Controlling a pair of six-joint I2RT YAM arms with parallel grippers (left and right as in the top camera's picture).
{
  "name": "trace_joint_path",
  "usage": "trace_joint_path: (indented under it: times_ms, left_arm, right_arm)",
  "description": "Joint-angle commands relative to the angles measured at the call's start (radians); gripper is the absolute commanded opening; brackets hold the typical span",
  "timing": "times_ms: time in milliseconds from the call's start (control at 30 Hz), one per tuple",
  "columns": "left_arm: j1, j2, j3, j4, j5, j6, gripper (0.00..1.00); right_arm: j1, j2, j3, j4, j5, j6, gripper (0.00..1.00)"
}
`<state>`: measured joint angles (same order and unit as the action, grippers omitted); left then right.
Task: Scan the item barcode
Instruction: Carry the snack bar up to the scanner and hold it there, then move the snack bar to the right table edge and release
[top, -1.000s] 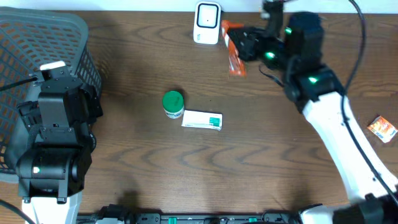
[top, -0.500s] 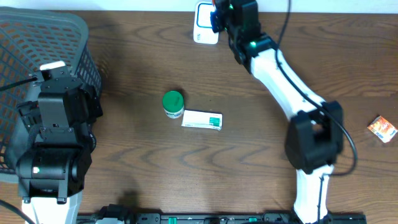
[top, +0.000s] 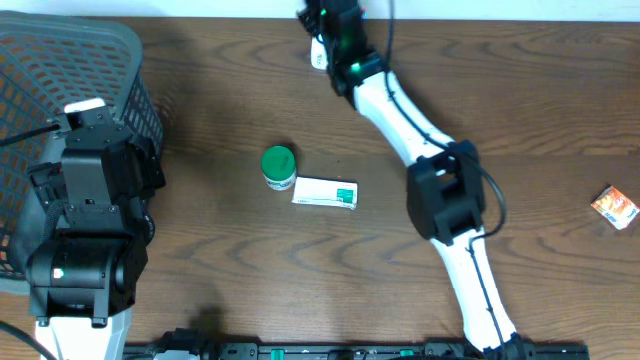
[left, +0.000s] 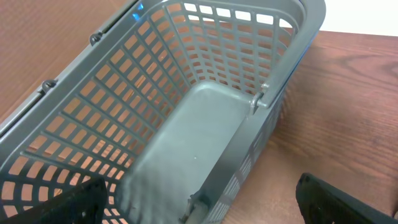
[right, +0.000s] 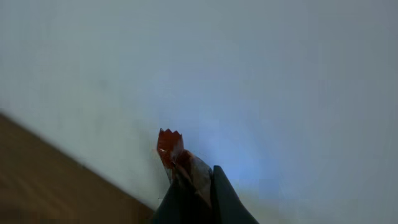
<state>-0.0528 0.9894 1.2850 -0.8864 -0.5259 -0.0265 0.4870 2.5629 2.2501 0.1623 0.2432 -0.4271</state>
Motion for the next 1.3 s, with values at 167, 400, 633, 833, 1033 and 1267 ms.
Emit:
trace_joint_path:
  times_ms: [167,400,633,833,1033,1267]
  left_arm:
    - [0.006,-0.003,-0.006,0.000,-0.008,-0.005,0.96]
    - [0.006,-0.003,-0.006,0.000,-0.008,-0.005,0.96]
    - [0.006,-0.003,-0.006,0.000,-0.008,-0.005,0.96]
    - [0.006,-0.003,-0.006,0.000,-0.008,-0.005,0.96]
    - [0.006,-0.003,-0.006,0.000,-0.008,-0.005,0.96]
    - [0.006,-0.003,-0.006,0.000,-0.008,-0.005,0.96]
  right_arm:
    - [0.039,0.104,0.022,-0.038,0.118,-0.158,0.01]
    - [0.069,0.098,0.022,-0.088,0.109,-0.160,0.01]
    - [0.096,0.050,0.024,-0.034,0.060,-0.175,0.01]
    - [0.104,0.045,0.025,-0.052,0.023,-0.173,0.01]
    - [0.109,0.000,0.025,-0.136,-0.039,-0.116,0.01]
    - [0.100,-0.197,0.025,-0.557,-0.024,-0.069,0.01]
